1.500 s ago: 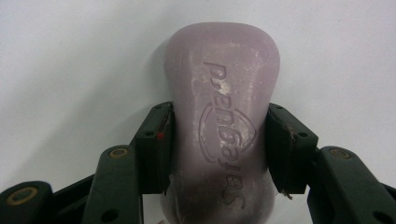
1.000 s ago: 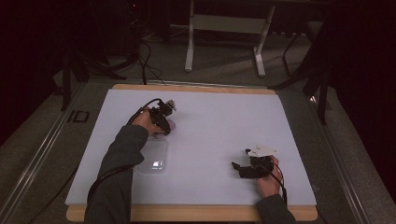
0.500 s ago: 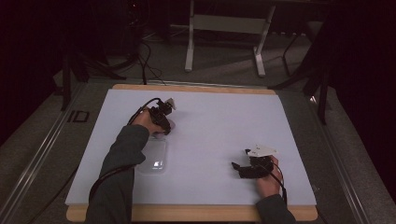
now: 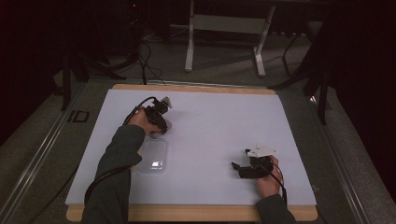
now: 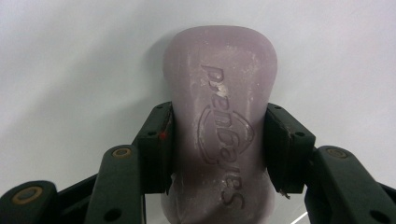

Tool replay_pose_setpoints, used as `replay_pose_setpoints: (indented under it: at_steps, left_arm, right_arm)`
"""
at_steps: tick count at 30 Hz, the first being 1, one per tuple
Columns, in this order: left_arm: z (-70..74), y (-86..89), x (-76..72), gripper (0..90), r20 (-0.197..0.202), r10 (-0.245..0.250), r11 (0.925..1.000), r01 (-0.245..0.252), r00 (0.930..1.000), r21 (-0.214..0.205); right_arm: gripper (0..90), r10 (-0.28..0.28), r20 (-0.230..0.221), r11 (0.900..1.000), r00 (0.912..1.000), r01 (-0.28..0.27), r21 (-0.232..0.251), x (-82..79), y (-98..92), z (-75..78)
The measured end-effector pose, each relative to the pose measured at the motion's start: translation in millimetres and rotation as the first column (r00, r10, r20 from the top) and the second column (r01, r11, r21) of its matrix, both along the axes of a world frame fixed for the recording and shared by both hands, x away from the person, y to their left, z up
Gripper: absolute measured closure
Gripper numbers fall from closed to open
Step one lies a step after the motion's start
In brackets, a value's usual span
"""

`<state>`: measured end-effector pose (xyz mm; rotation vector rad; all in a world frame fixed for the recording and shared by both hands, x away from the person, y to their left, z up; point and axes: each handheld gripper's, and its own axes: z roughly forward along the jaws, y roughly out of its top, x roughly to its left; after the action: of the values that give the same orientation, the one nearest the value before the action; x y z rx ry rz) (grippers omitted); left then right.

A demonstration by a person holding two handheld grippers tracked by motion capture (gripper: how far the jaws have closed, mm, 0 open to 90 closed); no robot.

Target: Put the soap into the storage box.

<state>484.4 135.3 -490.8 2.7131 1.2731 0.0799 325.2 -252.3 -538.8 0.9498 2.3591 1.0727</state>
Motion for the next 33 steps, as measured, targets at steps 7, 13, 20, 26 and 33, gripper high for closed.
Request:
replay_pose_setpoints:
  at_steps: [7, 13, 20, 26, 33]
  left_arm:
    - [-0.7, 2.2, -2.2, 49.4, 0.007, 0.002, 1.0000, -0.002, 1.0000, 0.001]
    - [7.4, 8.7, -6.3, 49.4, 0.022, 0.021, 0.9995, -0.020, 0.9995, -0.023]
    - [15.7, 16.4, -12.3, 49.4, 0.023, 0.039, 0.9990, -0.039, 0.9990, -0.023]
    - [21.6, 23.3, -17.3, 49.5, 0.028, 0.050, 0.9985, -0.050, 0.9983, -0.024]
    - [27.7, 25.6, -23.3, 49.4, 0.031, 0.060, 0.9979, -0.059, 0.9977, -0.027]
  right_arm:
    - [18.5, 0.000, 0.001, 1.0000, 1.0000, 0.000, 0.000, 0.1, -0.2, 0.1]
    - [18.5, 0.001, 0.003, 1.0000, 1.0000, -0.001, -0.001, 0.0, -0.1, 0.1]
    - [18.5, 0.001, 0.004, 1.0000, 1.0000, -0.001, -0.001, -0.1, 0.0, 0.0]
    - [18.5, 0.001, 0.005, 1.0000, 1.0000, -0.001, -0.002, -0.2, 0.1, 0.0]
    - [18.5, 0.000, 0.007, 1.0000, 1.0000, 0.000, -0.002, -0.3, 0.0, 0.0]
